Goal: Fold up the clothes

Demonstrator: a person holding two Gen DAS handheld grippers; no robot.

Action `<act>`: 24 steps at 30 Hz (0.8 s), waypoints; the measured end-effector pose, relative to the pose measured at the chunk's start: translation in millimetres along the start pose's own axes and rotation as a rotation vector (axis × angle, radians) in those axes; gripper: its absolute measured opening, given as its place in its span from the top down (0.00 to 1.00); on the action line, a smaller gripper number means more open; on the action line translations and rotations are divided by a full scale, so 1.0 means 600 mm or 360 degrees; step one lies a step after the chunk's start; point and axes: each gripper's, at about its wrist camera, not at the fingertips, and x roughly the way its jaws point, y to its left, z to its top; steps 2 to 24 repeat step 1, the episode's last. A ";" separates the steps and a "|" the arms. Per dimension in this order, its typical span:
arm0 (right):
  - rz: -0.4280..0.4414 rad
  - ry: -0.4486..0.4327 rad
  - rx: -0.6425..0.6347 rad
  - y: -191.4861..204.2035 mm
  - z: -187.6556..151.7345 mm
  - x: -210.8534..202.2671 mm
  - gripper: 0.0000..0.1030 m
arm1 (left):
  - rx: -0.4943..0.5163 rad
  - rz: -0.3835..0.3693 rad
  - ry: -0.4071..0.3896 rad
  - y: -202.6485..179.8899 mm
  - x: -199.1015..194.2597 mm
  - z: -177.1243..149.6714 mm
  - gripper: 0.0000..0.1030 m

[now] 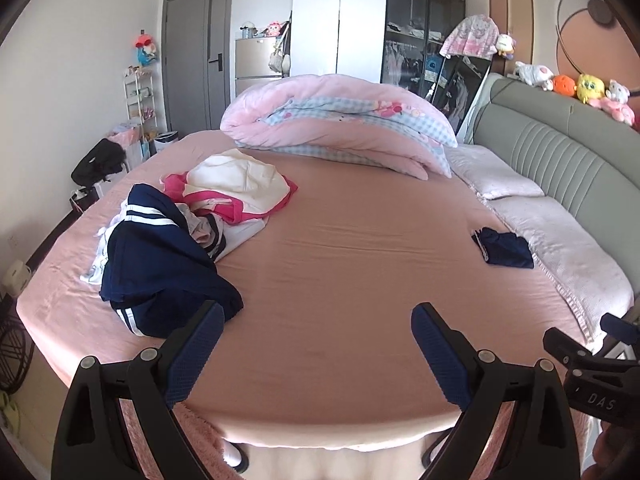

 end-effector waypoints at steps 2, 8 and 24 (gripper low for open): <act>-0.0013 -0.0003 0.0001 0.000 -0.001 0.001 0.00 | -0.0003 -0.0007 0.0001 0.000 0.000 0.000 0.07; -0.0013 -0.0003 0.0001 0.000 -0.001 0.001 0.00 | -0.0003 -0.0007 0.0001 0.000 0.000 0.000 0.07; -0.0013 -0.0003 0.0001 0.000 -0.001 0.001 0.00 | -0.0003 -0.0007 0.0001 0.000 0.000 0.000 0.07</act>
